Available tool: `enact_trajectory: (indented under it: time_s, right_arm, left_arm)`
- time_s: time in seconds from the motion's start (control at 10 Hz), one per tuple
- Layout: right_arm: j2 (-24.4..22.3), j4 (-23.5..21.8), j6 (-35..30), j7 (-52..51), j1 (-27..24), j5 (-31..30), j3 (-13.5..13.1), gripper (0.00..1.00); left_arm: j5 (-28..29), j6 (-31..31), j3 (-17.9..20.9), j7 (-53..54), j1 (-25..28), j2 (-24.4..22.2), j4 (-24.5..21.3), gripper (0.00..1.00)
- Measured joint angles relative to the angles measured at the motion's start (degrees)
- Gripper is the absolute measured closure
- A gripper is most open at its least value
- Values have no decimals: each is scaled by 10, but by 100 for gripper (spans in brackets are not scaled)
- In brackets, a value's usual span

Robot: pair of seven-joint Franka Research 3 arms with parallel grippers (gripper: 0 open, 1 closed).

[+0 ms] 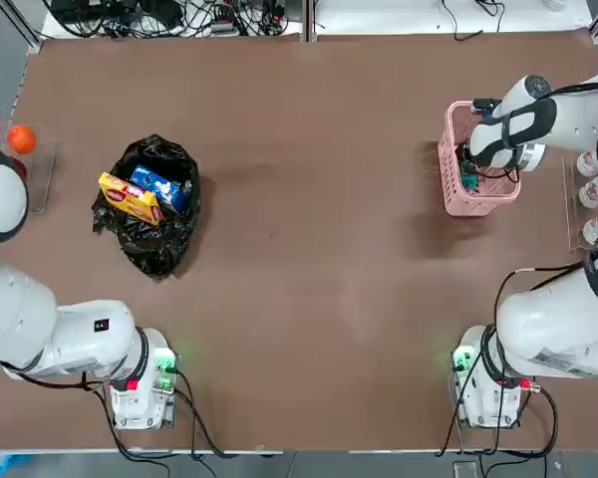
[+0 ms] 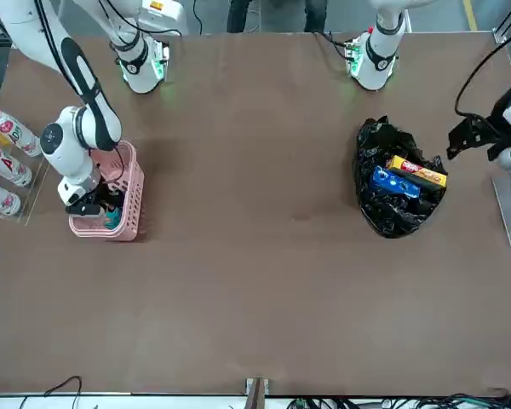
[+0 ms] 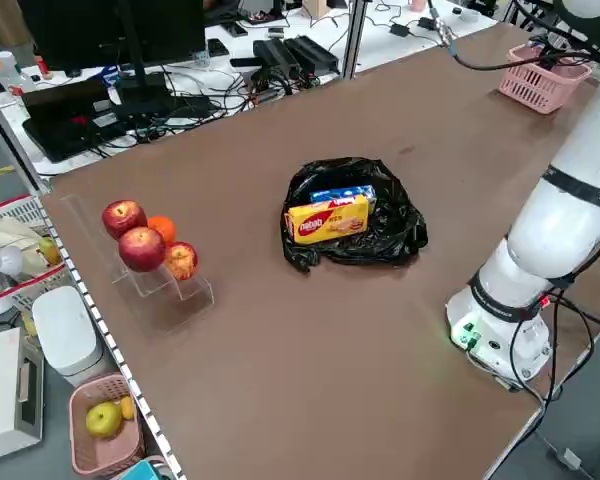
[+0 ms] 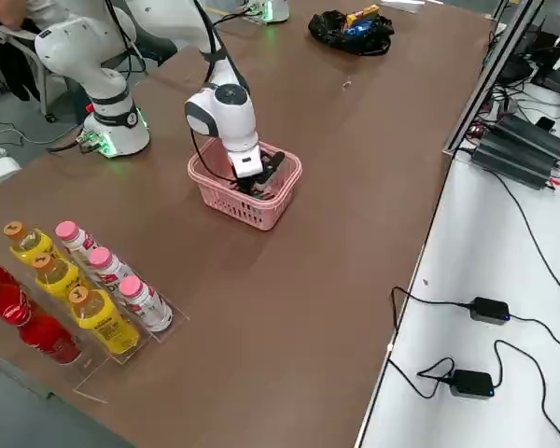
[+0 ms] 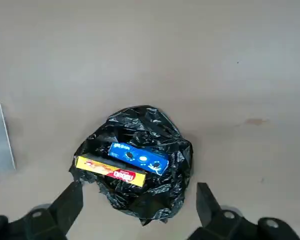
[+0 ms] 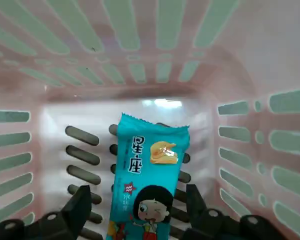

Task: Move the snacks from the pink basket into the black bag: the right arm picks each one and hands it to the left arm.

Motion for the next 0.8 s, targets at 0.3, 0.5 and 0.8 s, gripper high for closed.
enact_trajectory:
  time_s: [0.3,0.5,0.8]
  right_arm:
    - [5,0,13,0,0,0,0,15]
    - [11,0,21,0,0,0,0,15]
    - [18,0,32,0,0,0,0,18]
  left_arm:
    - [0,0,3,13,5,3,0,0]
    - [0,0,8,13,5,5,0,0]
    - [0,0,9,12,5,8,0,0]
